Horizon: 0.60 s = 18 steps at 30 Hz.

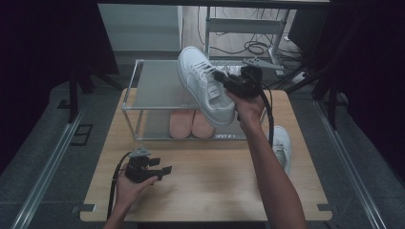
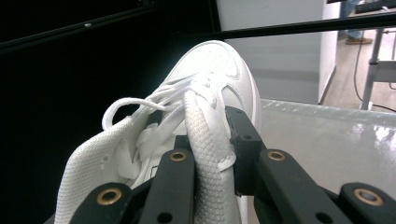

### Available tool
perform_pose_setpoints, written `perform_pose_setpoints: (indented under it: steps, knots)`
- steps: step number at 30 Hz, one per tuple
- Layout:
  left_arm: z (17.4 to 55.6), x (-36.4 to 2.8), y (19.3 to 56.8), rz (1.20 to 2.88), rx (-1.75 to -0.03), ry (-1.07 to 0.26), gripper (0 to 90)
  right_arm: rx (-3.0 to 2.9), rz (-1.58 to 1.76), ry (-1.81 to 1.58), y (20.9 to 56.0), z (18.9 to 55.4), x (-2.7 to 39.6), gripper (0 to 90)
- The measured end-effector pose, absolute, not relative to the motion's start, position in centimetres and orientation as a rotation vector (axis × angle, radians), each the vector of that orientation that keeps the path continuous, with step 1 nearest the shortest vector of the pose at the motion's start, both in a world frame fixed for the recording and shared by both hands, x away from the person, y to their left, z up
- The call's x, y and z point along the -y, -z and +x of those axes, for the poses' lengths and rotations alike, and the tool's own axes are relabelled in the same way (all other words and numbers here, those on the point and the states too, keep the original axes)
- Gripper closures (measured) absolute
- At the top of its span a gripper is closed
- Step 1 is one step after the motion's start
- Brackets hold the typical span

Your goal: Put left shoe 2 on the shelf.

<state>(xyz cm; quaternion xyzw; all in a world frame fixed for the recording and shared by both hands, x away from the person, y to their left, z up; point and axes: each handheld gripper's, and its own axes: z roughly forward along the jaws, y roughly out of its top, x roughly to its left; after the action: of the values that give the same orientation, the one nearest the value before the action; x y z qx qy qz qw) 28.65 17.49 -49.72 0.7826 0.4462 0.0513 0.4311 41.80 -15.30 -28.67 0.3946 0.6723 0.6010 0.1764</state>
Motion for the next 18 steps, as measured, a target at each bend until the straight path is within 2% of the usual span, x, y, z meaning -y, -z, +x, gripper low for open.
perform_pose_setpoints:
  steps: [10, 18]
  knots:
    - [28.7, -17.6, 49.9, 1.957, -1.112, -0.131, 33.9, -1.862, 1.199, -1.650, 27.8, 45.1, 13.4, 81.4]
    - [28.8, -18.1, 49.8, 1.948, -1.115, -0.130, 33.9, -1.843, 1.294, -1.606, 28.5, 47.9, 11.2, 81.2]
